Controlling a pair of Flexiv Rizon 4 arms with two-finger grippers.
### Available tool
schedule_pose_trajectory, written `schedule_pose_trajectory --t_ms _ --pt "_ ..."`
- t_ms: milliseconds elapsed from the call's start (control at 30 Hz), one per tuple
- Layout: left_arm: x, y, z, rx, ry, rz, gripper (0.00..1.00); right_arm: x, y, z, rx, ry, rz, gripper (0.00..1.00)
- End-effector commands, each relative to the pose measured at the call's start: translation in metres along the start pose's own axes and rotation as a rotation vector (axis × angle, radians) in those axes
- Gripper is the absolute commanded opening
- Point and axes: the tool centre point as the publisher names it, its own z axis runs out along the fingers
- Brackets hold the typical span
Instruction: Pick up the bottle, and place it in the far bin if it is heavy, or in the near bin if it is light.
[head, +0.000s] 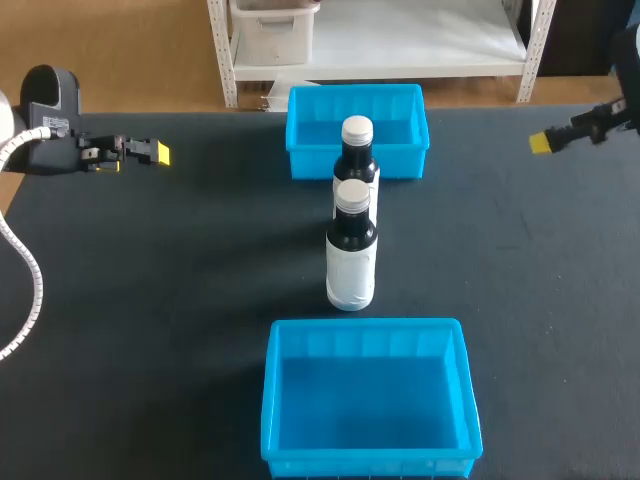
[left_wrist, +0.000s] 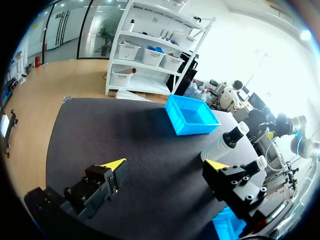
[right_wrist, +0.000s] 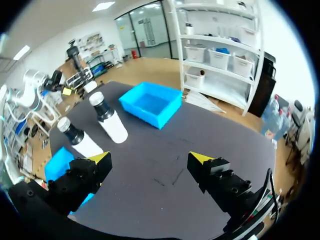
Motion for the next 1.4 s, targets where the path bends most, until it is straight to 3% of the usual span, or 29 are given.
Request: schedule_pose_trajectory --t_ms 33,300,367,733,1000,1400 --pt "0.000 0.000 0.000 0.000 0.000 0.000 1.00 -0.003 -0.006 -0.008 -0.431 0.219 -0.558 1.00" --pt "0.000 0.000 0.000 0.000 0.000 0.000 1.00 -0.003 -0.006 -0.008 -0.431 0.219 -0.558 1.00" --pt "0.000 0.000 0.000 0.000 0.000 0.000 1.00 -0.005 0.004 -0.006 -0.450 0.137 -0.648 1.00" --pt "0.000 0.000 0.000 0.000 0.000 0.000 1.00 0.001 0.074 0.019 -0.480 0.034 -0.798 1.00" --pt "0.000 0.000 0.000 0.000 0.000 0.000 1.00 0.006 0.118 0.057 -0.488 -0.008 -0.725 1.00" --pt "0.000 0.000 0.000 0.000 0.000 0.000 1.00 0.003 0.159 0.095 -0.443 -0.031 -0.636 1.00"
